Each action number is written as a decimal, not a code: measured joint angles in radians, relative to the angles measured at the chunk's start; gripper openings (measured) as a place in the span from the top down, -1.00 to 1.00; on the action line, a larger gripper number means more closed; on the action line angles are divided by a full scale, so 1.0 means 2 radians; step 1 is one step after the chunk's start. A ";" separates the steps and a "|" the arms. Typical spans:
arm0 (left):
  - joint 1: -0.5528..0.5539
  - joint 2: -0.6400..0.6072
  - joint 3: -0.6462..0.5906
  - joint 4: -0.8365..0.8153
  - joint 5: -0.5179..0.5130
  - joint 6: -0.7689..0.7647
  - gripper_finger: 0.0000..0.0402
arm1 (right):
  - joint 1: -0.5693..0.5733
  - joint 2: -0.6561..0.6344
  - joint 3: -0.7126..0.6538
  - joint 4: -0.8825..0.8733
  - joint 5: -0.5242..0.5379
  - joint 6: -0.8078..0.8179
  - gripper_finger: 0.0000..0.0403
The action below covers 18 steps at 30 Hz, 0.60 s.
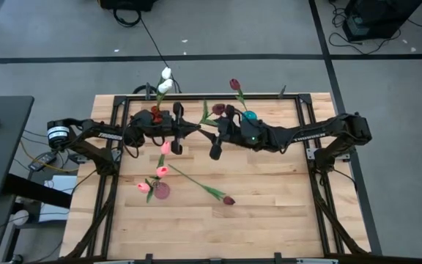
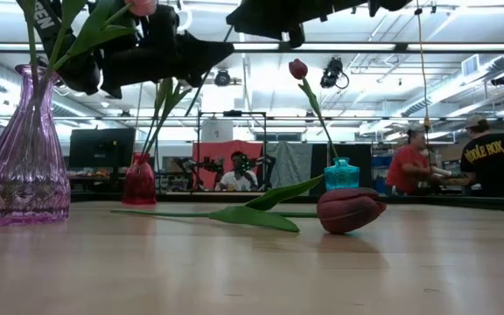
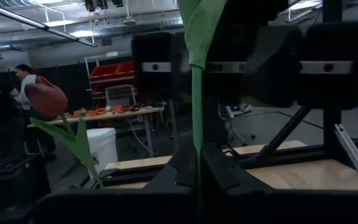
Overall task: Sort flowers into vase by color
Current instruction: Put the right red flower into the red vase
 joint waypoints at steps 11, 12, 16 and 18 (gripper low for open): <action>-0.003 0.000 0.003 -0.002 0.001 0.013 0.97 | -0.034 0.000 0.000 0.035 -0.093 -0.009 0.57; -0.003 0.000 0.003 -0.002 0.001 0.013 0.96 | -0.037 0.000 0.000 0.032 -0.099 -0.008 0.65; -0.002 0.000 0.003 -0.005 -0.005 0.010 0.91 | -0.043 0.000 0.000 0.022 -0.113 -0.002 0.92; -0.003 0.000 0.003 -0.010 -0.004 0.005 0.80 | -0.043 0.000 0.000 0.012 -0.110 -0.002 0.92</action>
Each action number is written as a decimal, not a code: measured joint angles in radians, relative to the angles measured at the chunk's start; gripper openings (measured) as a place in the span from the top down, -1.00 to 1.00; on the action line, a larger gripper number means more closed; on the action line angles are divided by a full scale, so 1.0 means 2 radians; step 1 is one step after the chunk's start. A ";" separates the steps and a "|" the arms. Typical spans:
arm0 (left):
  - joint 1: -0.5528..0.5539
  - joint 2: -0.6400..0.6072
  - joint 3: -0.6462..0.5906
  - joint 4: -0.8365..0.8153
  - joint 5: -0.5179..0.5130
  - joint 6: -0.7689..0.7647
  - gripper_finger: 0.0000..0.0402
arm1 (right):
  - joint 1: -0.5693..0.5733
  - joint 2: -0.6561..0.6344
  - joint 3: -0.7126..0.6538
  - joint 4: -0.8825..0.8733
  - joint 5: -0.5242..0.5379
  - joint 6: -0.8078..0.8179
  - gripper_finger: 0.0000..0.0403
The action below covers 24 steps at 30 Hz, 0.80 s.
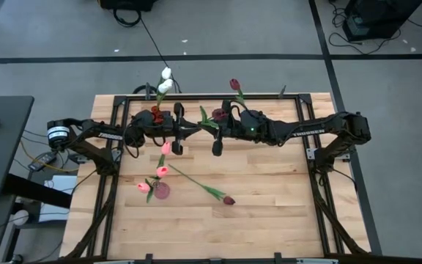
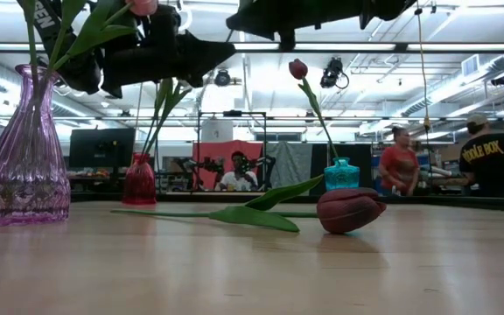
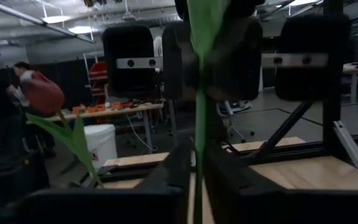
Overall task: Sort flowers into vase by color
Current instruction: Put the right red flower into the red vase
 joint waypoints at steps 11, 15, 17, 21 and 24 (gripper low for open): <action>0.015 -0.020 -0.008 -0.039 -0.005 -0.006 0.25 | 0.012 -0.104 0.079 -0.446 0.069 0.108 0.91; 0.014 -0.023 -0.008 -0.071 -0.028 -0.011 0.25 | 0.017 -0.164 0.063 -0.506 0.121 0.131 0.87; 0.014 -0.023 -0.008 -0.092 -0.032 -0.023 0.25 | 0.011 -0.200 0.037 -0.493 0.126 0.130 0.83; 0.014 -0.023 -0.008 -0.129 -0.037 -0.032 0.24 | -0.005 -0.264 -0.015 -0.469 0.162 0.129 0.82; 0.015 -0.025 -0.008 -0.147 -0.043 -0.034 0.24 | -0.022 -0.293 -0.061 -0.443 0.197 0.119 0.85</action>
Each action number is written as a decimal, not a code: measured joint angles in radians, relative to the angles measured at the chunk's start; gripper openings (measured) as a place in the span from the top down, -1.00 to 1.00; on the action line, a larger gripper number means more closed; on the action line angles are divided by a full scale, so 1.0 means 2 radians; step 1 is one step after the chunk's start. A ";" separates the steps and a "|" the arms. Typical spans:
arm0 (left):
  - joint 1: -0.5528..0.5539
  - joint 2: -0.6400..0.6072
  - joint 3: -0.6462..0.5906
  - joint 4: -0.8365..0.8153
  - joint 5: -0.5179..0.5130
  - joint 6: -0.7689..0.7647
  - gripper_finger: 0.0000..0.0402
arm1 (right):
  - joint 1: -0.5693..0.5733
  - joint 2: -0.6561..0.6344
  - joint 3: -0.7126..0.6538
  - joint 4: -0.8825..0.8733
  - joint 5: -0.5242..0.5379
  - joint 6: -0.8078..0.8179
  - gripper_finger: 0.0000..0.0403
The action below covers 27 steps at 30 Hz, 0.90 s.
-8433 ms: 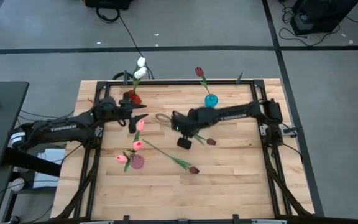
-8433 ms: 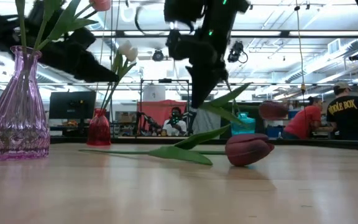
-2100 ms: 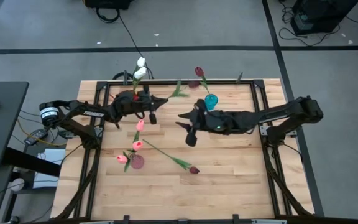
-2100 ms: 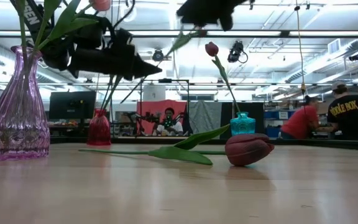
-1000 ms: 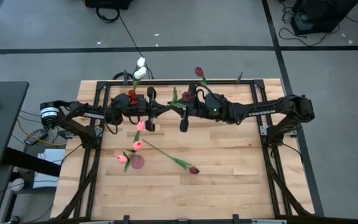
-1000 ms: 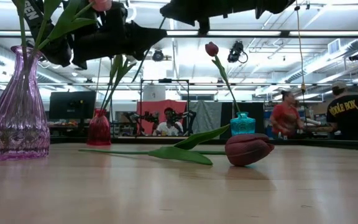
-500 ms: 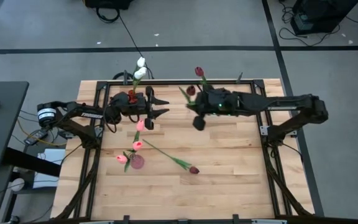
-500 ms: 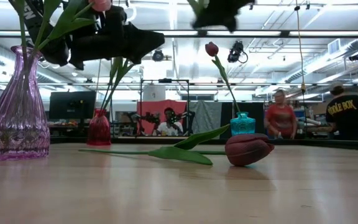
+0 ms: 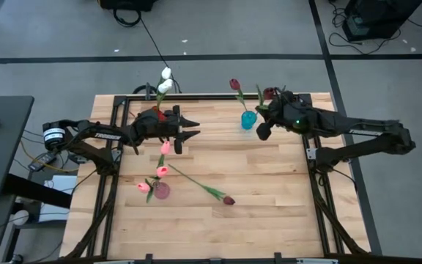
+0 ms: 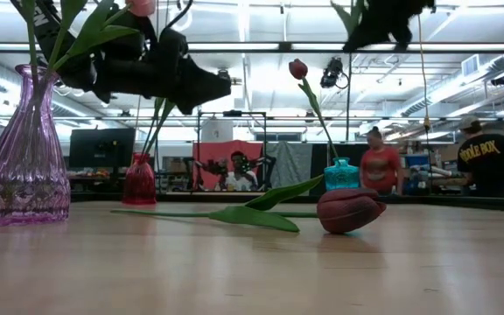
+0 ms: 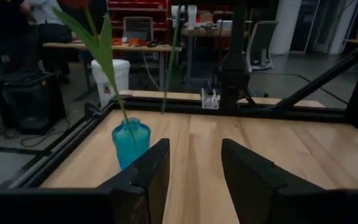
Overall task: Sort flowers into vase by color
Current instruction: Put the right red flower into the red vase
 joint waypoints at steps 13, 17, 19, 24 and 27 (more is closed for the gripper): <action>0.000 0.000 0.000 -0.027 -0.031 0.004 0.24 | -0.100 -0.035 -0.111 0.150 -0.051 -0.059 0.86; -0.004 0.000 0.000 -0.056 -0.028 0.034 0.24 | -0.119 -0.022 -0.120 0.163 -0.070 -0.063 0.86; -0.010 0.000 0.001 -0.084 -0.022 0.057 0.24 | -0.127 -0.015 -0.120 0.162 -0.081 -0.061 0.86; -0.033 0.002 0.038 -0.196 -0.019 0.111 0.24 | -0.136 0.009 -0.120 0.163 -0.096 -0.056 0.82; -0.040 0.010 0.067 -0.256 -0.020 0.135 0.24 | -0.138 0.032 -0.120 0.162 -0.112 -0.054 0.74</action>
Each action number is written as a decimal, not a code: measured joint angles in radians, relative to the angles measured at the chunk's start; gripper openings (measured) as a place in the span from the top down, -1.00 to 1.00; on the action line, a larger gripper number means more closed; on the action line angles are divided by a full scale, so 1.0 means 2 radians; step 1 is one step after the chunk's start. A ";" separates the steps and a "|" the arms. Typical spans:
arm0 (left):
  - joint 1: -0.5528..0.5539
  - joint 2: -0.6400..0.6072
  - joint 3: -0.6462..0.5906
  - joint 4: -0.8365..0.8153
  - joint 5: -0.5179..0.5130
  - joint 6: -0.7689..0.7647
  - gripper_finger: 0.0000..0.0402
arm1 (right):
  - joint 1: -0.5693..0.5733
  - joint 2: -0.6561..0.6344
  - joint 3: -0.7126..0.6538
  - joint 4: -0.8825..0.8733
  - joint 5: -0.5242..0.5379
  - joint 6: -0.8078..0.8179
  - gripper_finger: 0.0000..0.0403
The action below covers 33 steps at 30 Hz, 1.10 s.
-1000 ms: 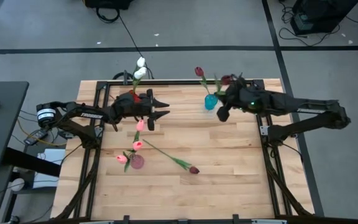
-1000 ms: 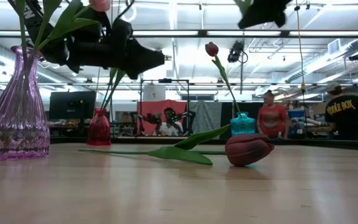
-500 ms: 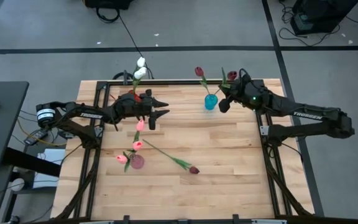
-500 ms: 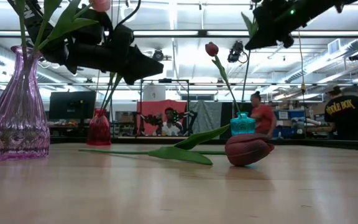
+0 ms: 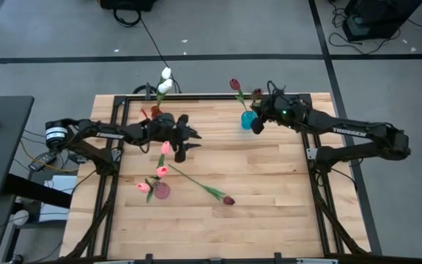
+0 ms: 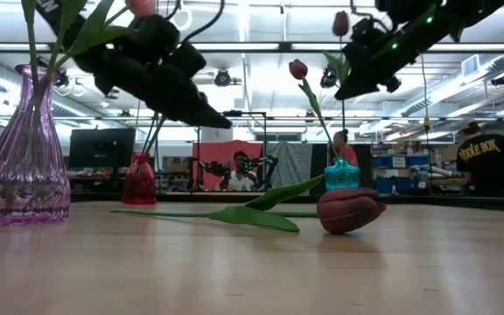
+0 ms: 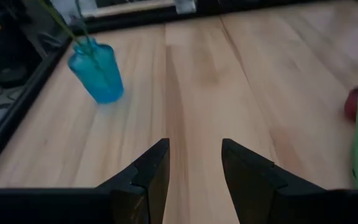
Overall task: Sort flowers into vase by color
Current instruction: Put the right red flower into the red vase, then put the red flower into the blue vase
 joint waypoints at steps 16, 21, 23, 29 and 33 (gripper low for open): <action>-0.052 0.067 0.024 -0.091 0.033 0.081 0.18 | -0.012 0.016 0.109 -0.195 -0.067 0.042 0.16; -0.076 0.068 0.025 -0.106 0.044 0.092 0.03 | -0.005 0.010 0.153 -0.301 -0.066 0.074 0.17; -0.084 0.071 0.025 -0.107 0.043 0.100 -0.04 | 0.000 0.001 0.159 -0.322 -0.056 0.084 0.17; -0.099 0.073 0.025 -0.108 0.062 0.102 -0.13 | 0.016 -0.051 0.159 -0.338 -0.009 0.108 0.17; -0.114 0.095 0.025 -0.106 0.060 0.107 -0.13 | 0.028 -0.078 0.159 -0.338 0.024 0.127 0.17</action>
